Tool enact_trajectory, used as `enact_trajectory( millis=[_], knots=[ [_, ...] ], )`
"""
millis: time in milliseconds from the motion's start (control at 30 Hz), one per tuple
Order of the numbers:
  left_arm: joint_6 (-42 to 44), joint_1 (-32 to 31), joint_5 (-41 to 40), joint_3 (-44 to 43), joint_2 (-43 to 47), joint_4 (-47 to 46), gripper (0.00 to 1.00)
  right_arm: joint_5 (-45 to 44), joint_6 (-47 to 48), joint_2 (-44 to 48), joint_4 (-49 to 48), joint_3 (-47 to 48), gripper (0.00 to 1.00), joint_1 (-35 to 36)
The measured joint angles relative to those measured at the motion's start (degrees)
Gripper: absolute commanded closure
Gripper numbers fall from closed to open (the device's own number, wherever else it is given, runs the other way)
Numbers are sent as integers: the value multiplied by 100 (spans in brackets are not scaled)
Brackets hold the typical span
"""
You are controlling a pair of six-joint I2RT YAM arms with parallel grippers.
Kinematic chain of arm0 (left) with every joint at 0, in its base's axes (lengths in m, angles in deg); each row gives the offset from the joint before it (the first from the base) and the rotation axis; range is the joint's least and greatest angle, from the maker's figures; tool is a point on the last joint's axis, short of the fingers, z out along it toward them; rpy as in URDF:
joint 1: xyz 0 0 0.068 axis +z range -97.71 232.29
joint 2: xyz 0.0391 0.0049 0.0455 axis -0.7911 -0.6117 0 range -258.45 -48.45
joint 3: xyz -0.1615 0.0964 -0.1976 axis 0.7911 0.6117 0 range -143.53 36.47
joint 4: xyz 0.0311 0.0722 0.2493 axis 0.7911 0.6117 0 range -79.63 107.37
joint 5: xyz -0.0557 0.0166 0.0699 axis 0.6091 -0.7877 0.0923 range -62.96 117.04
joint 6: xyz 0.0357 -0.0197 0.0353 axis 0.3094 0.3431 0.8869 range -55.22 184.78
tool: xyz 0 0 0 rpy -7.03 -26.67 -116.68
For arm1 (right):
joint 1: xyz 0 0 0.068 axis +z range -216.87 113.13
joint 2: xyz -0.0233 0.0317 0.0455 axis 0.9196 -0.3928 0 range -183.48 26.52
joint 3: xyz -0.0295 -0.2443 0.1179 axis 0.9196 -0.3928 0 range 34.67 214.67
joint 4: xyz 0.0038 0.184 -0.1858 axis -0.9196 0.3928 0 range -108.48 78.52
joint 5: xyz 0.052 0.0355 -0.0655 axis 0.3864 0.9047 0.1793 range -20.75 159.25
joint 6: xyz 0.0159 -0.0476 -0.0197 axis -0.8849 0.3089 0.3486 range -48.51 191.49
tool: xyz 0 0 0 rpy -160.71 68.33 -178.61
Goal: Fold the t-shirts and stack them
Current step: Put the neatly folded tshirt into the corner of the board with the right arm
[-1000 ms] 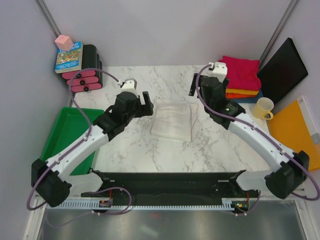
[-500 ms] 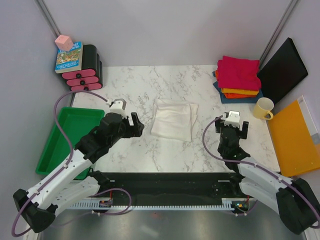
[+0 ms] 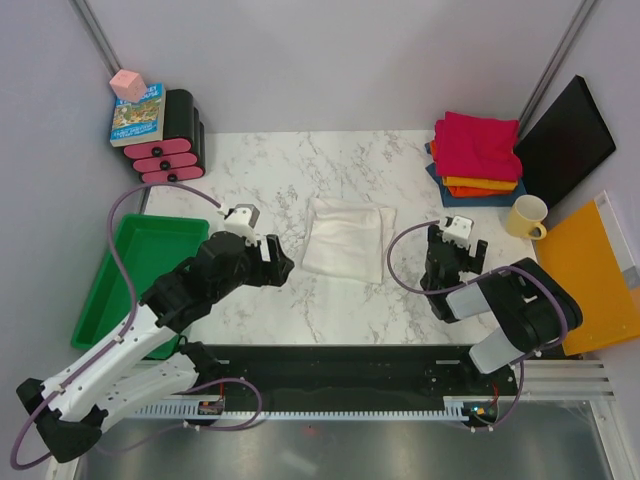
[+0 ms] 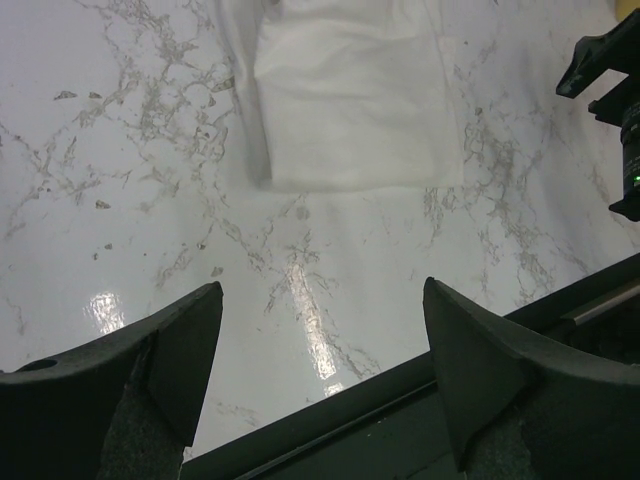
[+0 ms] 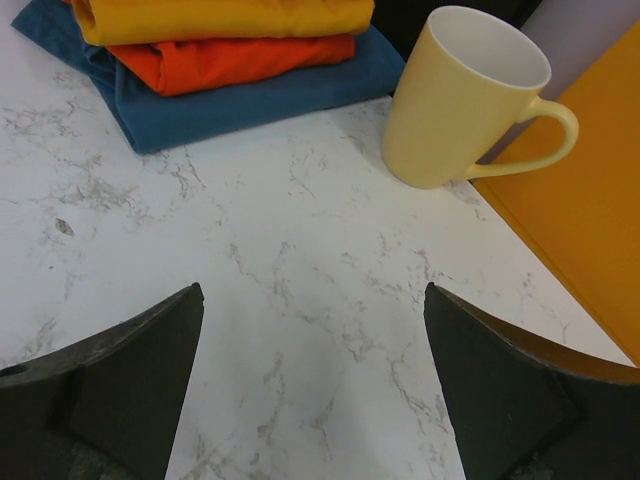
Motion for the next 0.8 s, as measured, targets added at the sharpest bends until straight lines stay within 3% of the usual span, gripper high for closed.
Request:
enact_trajectory(
  millis=[233, 500, 667, 800],
  knots=[
    [-35, -87, -120, -79, -216, -26, 14, 726, 59, -179, 35, 433, 2, -256],
    [-400, -586, -140, -81, -1239, -109, 16, 3711, -367, 13, 627, 527, 2, -1886],
    [-511, -1121, -267, -136, -1543, -101, 16, 5187, -289, 9, -433, -455, 2, -2020],
    [-553, -1344, -352, -225, -1596, -103, 17, 5630, -302, -13, -299, -352, 2, -2041]
  ],
)
